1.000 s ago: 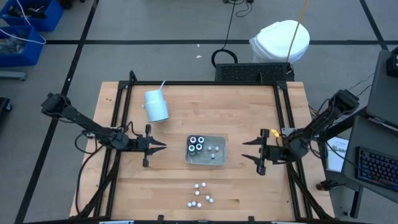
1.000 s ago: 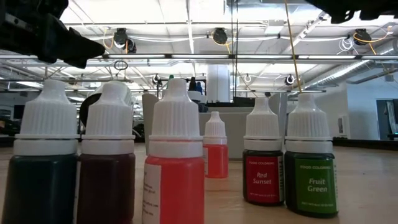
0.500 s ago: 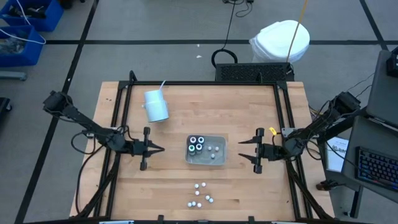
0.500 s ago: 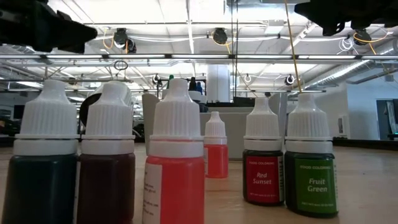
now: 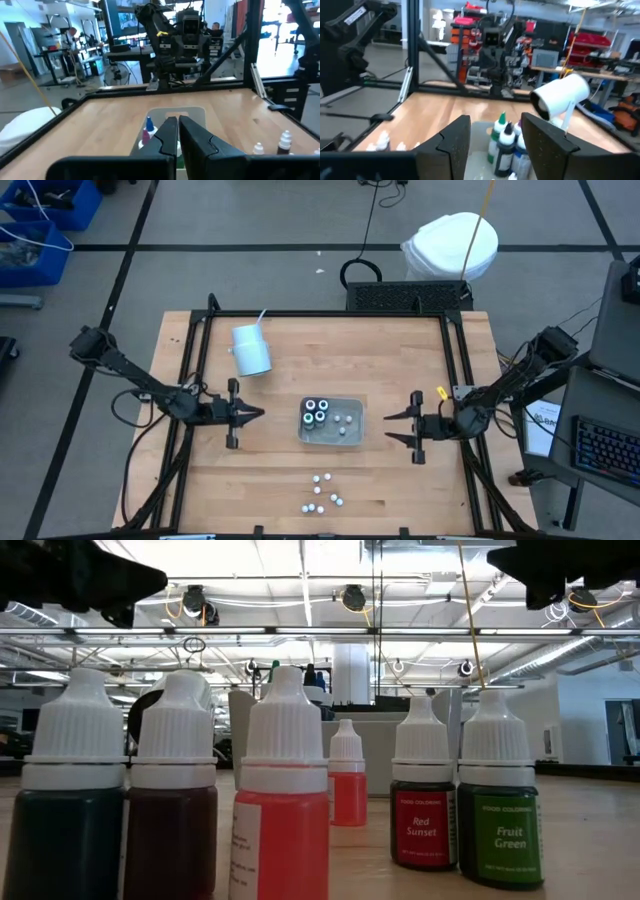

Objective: Pick & Place food coloring
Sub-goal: Put the small green food coloring bottle into the bin

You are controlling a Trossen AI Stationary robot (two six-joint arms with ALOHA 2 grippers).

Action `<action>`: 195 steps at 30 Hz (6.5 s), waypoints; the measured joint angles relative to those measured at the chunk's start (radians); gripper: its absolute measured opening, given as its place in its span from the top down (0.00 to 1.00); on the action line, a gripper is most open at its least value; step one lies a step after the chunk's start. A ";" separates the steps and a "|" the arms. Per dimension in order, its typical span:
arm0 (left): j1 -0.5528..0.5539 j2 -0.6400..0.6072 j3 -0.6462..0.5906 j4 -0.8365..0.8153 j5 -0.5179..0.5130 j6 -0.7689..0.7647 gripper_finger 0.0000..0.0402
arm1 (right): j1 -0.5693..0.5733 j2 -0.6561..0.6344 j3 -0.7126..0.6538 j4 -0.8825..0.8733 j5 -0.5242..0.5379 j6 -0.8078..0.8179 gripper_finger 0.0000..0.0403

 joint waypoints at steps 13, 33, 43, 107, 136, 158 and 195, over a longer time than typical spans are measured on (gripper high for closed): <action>-0.011 0.000 0.001 -0.020 -0.043 0.064 0.94 | -0.025 0.002 0.005 -0.001 -0.101 -0.089 0.61; -0.011 0.001 0.001 0.031 -0.060 -0.052 0.94 | 0.280 0.799 0.993 -0.586 0.620 -0.013 0.55; -0.011 0.000 0.001 0.028 -0.061 0.033 0.94 | 0.278 0.839 1.010 -0.390 0.544 0.048 0.58; -0.009 0.001 0.001 -0.002 -0.123 0.088 0.94 | 0.095 0.978 0.932 -0.791 -0.065 0.877 0.58; -0.009 0.000 0.001 -0.046 -0.121 0.057 0.94 | 0.023 1.033 0.932 -0.772 -0.115 0.845 0.58; -0.009 0.000 0.001 -0.047 -0.121 0.058 0.94 | 0.016 1.032 0.933 -0.696 -0.126 0.769 0.58; -0.012 0.002 0.001 -0.070 -0.103 -0.048 0.94 | -0.001 0.741 0.932 -0.855 -0.135 0.462 0.88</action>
